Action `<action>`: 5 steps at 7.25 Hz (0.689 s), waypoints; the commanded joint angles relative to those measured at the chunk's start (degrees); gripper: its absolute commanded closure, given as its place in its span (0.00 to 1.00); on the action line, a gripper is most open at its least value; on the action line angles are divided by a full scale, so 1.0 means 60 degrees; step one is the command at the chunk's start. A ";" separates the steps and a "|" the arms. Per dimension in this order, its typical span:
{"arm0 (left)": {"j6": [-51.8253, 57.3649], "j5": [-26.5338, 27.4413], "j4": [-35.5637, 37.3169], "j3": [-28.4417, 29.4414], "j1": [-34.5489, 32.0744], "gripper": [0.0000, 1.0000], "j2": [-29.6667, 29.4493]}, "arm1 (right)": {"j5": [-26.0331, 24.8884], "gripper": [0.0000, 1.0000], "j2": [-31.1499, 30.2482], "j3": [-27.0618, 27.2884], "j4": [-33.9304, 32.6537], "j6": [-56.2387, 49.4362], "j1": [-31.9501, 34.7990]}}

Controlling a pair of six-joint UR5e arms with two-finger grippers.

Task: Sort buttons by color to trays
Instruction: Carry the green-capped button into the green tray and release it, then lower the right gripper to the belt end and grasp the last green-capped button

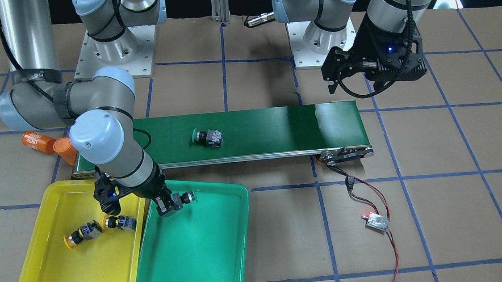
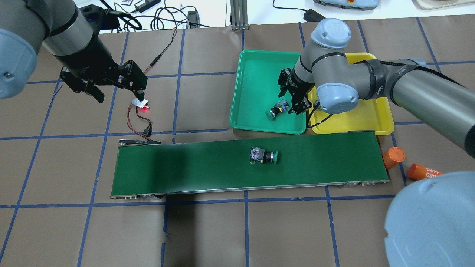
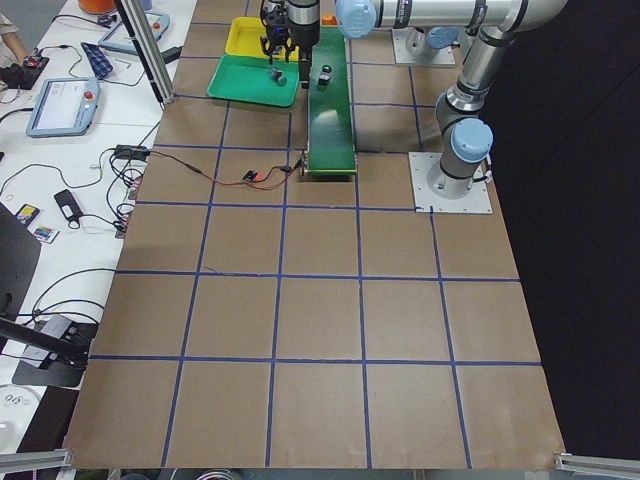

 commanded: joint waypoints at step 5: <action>0.0023 -0.0031 0.0102 -0.0017 0.0000 0.00 -0.0009 | -0.0127 0.00 -0.3604 0.1699 0.2926 0.0343 0.0000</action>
